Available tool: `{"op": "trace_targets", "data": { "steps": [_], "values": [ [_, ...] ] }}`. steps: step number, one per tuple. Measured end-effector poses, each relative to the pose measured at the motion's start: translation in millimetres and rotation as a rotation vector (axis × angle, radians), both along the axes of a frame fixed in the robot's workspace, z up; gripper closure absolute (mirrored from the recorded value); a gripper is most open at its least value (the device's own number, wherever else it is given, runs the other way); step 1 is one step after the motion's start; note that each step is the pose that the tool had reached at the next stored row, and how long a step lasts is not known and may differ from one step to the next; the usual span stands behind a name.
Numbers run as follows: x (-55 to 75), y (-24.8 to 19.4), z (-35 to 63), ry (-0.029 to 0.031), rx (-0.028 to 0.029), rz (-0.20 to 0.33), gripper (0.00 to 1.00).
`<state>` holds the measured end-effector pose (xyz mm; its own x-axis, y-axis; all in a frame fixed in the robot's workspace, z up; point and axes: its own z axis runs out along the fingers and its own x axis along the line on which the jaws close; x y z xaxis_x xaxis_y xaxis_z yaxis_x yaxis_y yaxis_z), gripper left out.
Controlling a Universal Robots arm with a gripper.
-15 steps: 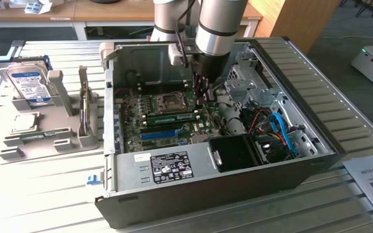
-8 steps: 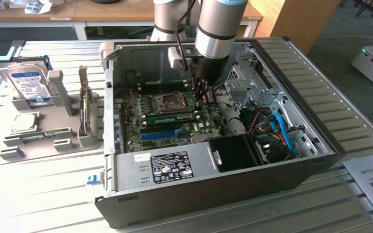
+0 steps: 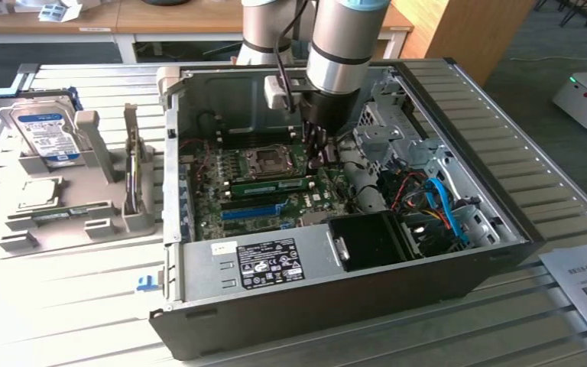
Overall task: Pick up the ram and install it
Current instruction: 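Press down the ram until it locks into place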
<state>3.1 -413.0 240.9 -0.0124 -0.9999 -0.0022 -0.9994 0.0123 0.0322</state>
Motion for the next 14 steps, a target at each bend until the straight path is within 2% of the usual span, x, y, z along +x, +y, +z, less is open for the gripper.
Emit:
{"op": "trace_targets", "data": {
  "steps": [14],
  "values": [
    [0.0,-0.1,-6.4,0.0000,-0.0001,0.000,0.90]
  ]
}}
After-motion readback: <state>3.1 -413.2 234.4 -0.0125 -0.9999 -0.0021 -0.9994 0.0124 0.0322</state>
